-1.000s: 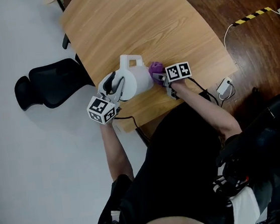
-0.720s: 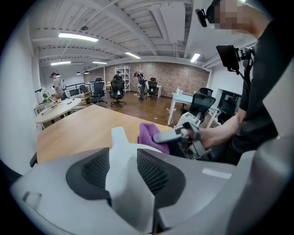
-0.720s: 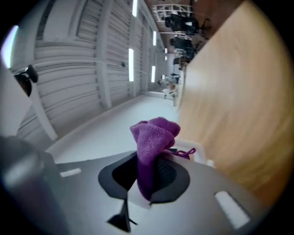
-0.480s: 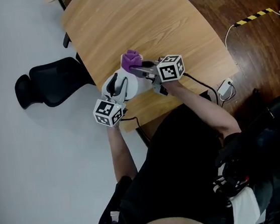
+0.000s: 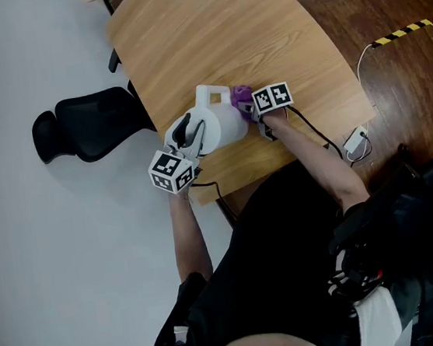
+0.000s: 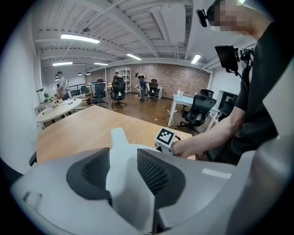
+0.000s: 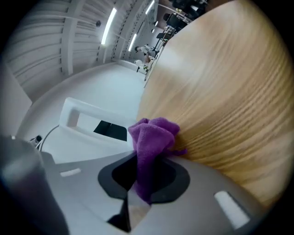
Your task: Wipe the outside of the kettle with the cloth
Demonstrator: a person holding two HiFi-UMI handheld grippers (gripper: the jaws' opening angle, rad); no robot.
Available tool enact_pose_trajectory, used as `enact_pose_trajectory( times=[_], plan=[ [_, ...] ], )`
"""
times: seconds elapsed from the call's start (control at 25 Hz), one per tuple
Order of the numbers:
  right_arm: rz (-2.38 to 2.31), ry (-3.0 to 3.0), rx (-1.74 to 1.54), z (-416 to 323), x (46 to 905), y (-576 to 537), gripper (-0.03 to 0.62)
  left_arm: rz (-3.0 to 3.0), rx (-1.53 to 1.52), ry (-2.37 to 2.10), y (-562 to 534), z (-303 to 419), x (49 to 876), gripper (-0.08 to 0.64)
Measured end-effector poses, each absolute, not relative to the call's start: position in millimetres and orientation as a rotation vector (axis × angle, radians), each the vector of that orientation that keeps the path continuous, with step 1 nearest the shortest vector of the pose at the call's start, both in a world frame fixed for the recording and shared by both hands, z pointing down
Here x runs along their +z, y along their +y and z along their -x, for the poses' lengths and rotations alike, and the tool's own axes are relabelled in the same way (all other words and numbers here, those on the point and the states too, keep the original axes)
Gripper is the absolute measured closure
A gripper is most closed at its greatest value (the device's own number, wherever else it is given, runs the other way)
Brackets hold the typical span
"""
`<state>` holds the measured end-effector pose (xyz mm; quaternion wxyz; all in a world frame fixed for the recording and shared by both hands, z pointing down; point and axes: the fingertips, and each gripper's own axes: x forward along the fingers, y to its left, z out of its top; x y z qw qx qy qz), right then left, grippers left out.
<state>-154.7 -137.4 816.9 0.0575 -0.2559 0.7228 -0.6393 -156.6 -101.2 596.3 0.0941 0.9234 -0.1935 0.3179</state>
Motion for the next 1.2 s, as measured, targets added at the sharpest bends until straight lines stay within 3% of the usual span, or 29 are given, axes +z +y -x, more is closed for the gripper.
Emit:
enact_pose_trajectory(
  times=[0.2, 0.52, 0.6, 0.76, 0.88, 1.08, 1.2],
  plan=[
    [0.680, 2.167, -1.813, 155.6, 784.1, -138.7, 0.540, -2.754, 0.893, -0.617, -132.7, 147.4, 575.8, 0.545],
    [0.589, 2.091, -1.891, 179.9, 791.4, -90.6, 0.540, -2.587, 1.330, -0.096, -110.2, 134.0, 625.7, 0.545],
    [0.551, 2.054, -1.818, 168.0, 767.2, -89.3, 0.540, -2.624, 1.286, -0.170, -111.6, 134.9, 623.8, 0.545],
    [0.451, 1.986, -1.376, 127.1, 652.9, -108.9, 0.540, -2.676, 1.015, -0.580, -122.2, 159.5, 611.6, 0.545],
    [0.394, 2.124, -1.158, 137.4, 605.1, -110.8, 0.540, -2.683, 0.912, -0.749, -119.1, 176.9, 610.6, 0.545],
    [0.395, 2.198, -1.177, 158.1, 638.5, -106.1, 0.540, -2.699, 0.971, -0.733, -114.1, 164.0, 606.4, 0.544],
    [0.575, 2.237, -1.452, 165.8, 727.8, -107.8, 0.541, -2.722, 0.979, -0.759, -112.9, 163.0, 606.0, 0.544]
  ],
)
